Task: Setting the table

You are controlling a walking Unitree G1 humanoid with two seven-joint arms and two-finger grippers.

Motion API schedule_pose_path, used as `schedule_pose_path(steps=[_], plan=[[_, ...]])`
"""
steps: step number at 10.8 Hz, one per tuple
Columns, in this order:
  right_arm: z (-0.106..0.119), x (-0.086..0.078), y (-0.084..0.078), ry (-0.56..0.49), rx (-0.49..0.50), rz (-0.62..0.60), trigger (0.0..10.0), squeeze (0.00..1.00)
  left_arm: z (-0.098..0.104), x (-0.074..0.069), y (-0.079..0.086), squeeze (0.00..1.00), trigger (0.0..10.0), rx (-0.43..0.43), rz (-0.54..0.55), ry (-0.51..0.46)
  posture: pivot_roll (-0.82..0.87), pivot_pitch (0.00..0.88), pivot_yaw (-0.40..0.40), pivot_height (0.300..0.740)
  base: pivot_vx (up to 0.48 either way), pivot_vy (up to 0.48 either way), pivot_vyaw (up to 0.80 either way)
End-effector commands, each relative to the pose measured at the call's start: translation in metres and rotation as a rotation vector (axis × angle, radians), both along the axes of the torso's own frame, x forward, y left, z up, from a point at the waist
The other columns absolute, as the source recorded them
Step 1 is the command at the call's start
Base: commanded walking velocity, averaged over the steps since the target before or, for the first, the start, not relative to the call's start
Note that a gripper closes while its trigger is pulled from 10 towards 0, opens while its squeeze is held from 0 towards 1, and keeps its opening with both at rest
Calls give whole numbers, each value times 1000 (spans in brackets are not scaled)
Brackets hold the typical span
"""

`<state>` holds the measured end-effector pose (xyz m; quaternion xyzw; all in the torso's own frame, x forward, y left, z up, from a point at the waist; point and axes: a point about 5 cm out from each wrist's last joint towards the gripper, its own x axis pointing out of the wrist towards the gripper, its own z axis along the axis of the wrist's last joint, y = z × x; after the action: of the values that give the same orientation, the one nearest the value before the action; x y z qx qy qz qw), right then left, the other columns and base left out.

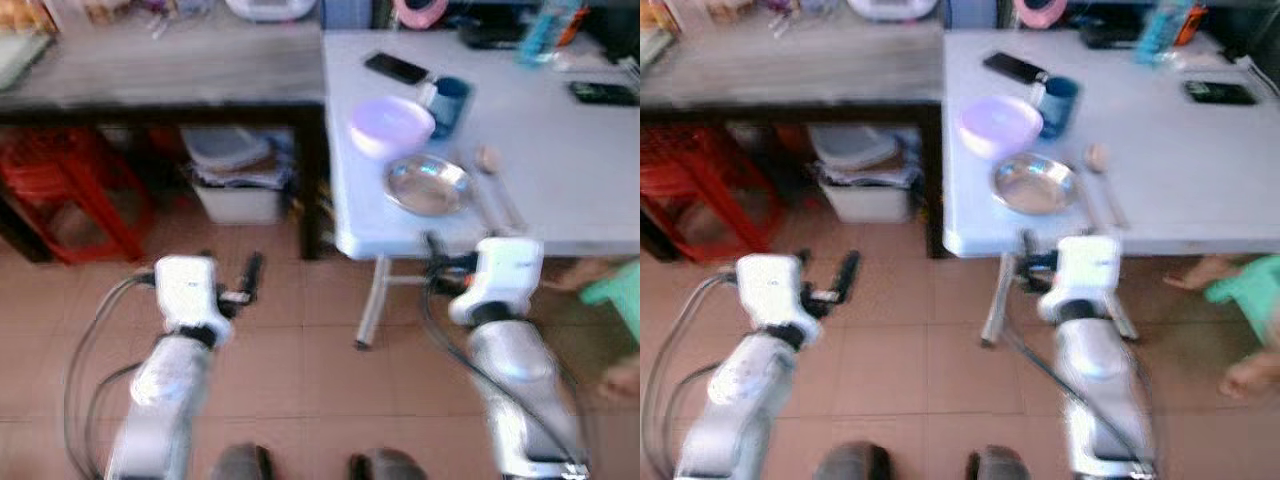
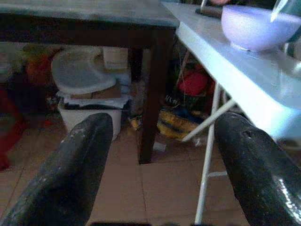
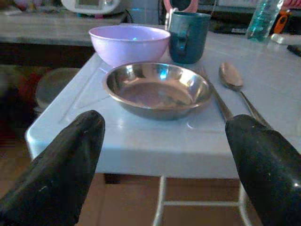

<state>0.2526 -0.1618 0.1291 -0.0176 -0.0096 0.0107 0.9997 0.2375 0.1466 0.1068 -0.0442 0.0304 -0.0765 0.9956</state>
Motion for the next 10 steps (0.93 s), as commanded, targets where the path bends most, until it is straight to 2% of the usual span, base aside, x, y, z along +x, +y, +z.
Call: schedule_pose_path(steps=[1,5,8,10], plan=[[2,-2,-6,-9,-12,-14,10000,0,3,0,-1,0,10000,-2,-3,-9,-69,110,24,740,0,-356,0],[0,-4,-5,-2,-3,-13,10000,0,3,0,-1,0,10000,1,-14,-9,-69,116,25,740,0,-350,0],[1,-4,-4,-5,-27,10,10000,0,6,6,6,0,10000,51,51,-39,-63,111,25,740,0,0,0],[2,-3,-4,-11,-30,11,10000,0,8,7,4,0,10000,26,16,-45,-65,111,27,740,0,0,800]])
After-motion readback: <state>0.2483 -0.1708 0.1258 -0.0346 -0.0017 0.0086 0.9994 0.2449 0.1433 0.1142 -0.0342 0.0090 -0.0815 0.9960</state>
